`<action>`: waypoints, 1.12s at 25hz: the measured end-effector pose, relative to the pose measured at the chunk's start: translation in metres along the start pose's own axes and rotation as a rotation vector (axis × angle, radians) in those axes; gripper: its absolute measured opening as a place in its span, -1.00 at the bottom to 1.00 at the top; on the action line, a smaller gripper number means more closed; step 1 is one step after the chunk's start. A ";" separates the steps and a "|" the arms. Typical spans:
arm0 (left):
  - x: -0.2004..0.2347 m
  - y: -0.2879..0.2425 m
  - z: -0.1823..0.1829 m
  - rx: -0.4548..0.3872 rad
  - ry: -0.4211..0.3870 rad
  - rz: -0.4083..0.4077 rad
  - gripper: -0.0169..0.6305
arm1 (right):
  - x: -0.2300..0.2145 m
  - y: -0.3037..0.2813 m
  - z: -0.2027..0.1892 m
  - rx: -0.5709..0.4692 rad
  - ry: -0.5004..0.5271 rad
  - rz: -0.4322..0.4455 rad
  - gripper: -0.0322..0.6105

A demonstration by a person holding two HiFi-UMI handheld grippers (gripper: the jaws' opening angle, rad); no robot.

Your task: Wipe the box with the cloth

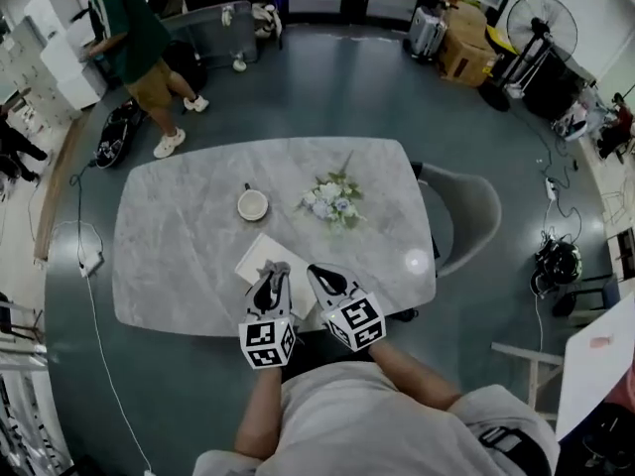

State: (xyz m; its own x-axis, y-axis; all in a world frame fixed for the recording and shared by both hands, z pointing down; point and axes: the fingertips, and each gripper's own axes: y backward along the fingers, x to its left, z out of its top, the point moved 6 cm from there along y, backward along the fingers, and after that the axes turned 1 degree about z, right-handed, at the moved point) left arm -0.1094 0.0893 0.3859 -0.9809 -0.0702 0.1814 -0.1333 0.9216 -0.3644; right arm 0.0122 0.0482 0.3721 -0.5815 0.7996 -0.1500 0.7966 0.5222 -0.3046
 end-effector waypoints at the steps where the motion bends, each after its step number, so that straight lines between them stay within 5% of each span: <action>1: -0.002 0.007 0.002 -0.016 -0.006 0.032 -0.66 | 0.004 0.002 0.006 -0.015 0.013 0.025 -0.82; 6: -0.034 0.041 0.005 -0.106 0.042 0.159 -0.66 | 0.008 0.052 0.022 -0.062 0.093 0.092 -0.82; 11: -0.095 0.083 -0.014 -0.170 0.077 0.203 -0.66 | 0.005 0.111 0.017 -0.118 0.092 0.101 -0.82; 17: -0.145 0.132 0.002 -0.239 -0.026 0.307 -0.66 | -0.009 0.170 0.014 -0.180 0.094 0.081 -0.82; 28: -0.142 0.173 0.050 -0.358 -0.110 0.329 -0.66 | 0.012 0.192 0.062 -0.281 0.156 0.003 -0.82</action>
State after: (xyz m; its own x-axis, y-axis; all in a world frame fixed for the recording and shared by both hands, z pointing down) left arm 0.0002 0.2395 0.2519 -0.9744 0.2246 0.0048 0.2241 0.9735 -0.0464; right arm 0.1473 0.1398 0.2536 -0.5638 0.8259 0.0026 0.8255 0.5636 -0.0299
